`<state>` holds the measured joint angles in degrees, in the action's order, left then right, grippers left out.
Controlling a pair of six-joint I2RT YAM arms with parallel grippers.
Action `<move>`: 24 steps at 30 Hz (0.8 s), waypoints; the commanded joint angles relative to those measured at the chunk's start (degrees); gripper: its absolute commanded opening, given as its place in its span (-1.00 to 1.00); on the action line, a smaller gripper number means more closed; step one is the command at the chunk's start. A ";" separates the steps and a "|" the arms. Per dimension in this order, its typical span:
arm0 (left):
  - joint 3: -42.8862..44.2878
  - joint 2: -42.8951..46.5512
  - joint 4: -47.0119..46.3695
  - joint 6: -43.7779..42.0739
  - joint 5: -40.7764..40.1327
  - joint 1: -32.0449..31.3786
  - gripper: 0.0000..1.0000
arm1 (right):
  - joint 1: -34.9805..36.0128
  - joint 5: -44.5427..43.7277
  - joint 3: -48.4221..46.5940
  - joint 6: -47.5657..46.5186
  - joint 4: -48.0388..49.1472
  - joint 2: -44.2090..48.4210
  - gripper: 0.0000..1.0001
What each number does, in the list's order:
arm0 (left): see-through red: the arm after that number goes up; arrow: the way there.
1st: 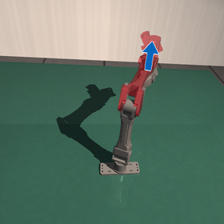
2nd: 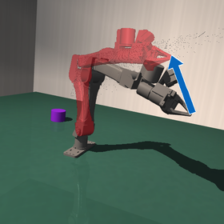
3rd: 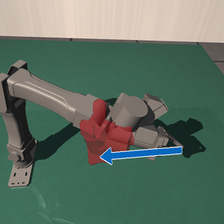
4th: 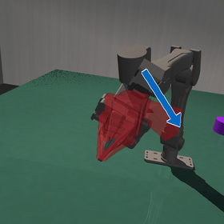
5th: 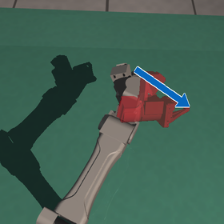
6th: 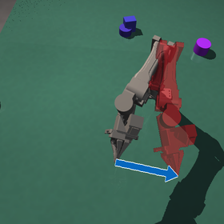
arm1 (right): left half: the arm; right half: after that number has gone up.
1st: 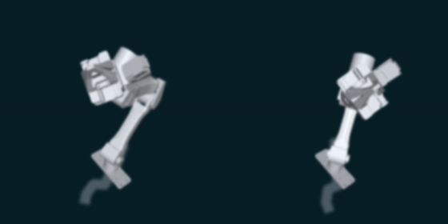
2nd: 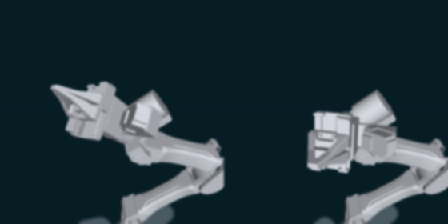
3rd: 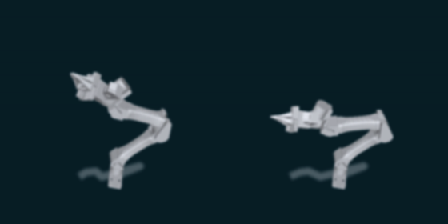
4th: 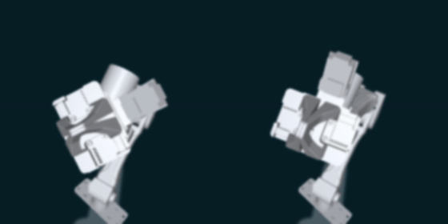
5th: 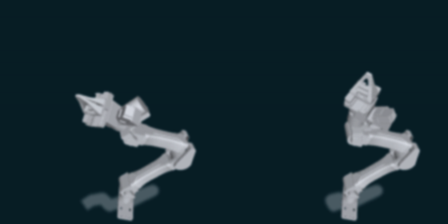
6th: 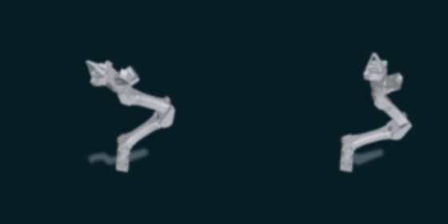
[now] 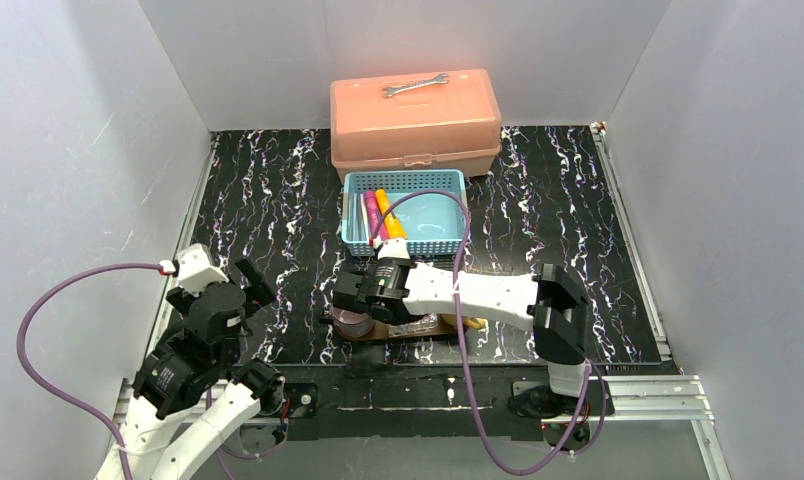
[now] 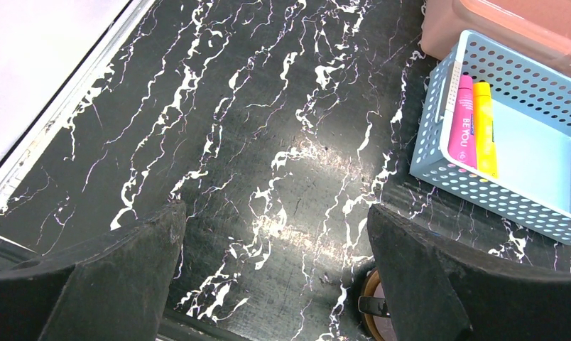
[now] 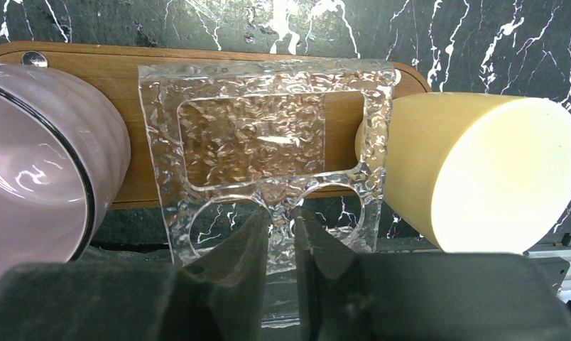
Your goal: Prepare toiletry sets of a toothbrush and toothpaste on the tray
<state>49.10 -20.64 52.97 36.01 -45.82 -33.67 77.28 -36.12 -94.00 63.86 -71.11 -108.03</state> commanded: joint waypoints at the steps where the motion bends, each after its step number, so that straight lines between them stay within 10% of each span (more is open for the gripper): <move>1: -0.16 -1.07 0.85 0.42 -1.28 -0.17 0.99 | 0.33 -1.87 -0.15 0.61 0.02 3.80 -0.38; 24: -0.15 -4.02 0.74 -1.08 -0.64 -0.19 0.99 | -4.00 -6.84 -8.13 -20.12 9.79 11.67 0.04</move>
<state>49.10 -23.05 52.97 35.59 -45.84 -33.67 75.99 -40.36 -99.63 50.65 -66.26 -100.22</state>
